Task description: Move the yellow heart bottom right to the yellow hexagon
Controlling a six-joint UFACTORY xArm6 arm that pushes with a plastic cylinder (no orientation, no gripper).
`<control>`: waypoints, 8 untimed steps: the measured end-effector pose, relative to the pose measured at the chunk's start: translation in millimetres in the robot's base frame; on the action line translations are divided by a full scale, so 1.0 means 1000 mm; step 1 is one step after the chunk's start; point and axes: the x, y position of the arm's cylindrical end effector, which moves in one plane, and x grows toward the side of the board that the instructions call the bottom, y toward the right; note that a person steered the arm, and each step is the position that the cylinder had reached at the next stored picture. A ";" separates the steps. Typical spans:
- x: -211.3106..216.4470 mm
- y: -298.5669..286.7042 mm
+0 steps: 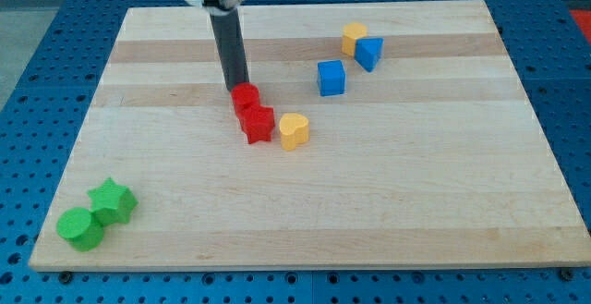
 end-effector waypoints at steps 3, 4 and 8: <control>0.102 0.046; 0.068 0.046; 0.046 0.160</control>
